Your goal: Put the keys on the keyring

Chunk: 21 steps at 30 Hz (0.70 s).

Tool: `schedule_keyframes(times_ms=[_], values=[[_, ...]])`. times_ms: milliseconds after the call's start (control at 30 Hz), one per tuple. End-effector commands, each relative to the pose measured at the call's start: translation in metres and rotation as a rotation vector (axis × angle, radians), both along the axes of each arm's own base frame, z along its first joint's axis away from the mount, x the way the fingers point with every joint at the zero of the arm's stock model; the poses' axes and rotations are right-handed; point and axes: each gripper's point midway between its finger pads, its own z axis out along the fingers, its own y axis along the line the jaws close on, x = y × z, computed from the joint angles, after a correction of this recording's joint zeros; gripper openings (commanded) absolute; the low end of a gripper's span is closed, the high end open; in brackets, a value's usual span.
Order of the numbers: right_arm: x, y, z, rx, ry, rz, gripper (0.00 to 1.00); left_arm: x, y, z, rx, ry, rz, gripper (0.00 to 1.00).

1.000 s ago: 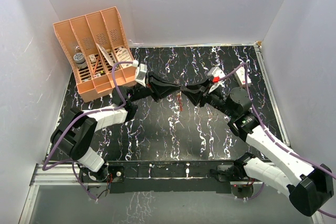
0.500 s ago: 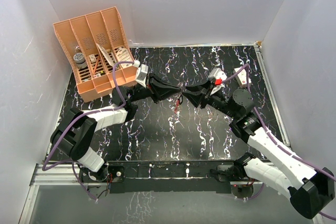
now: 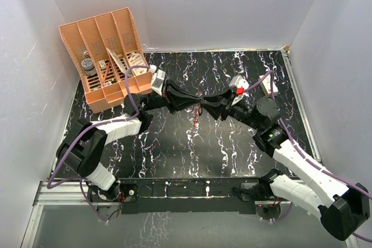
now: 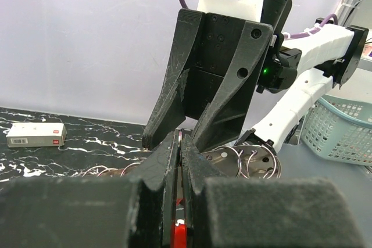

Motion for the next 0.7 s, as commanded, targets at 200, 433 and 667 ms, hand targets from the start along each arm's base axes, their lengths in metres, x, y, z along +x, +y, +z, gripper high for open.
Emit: schedule_keyframes(times_ms=[200, 433, 667], values=[[-0.002, 0.001, 0.033, 0.038, -0.111, 0.019, 0.31, -0.027, 0.007, 0.037, -0.095, -0.205, -0.084, 0.00], [-0.005, 0.004, 0.032, 0.028, -0.118, 0.040, 0.26, -0.035, 0.006, 0.024, -0.052, -0.192, -0.135, 0.00], [-0.007, 0.005, 0.031, 0.022, -0.120, 0.053, 0.09, -0.039, 0.006, 0.015, -0.021, -0.171, -0.167, 0.00]])
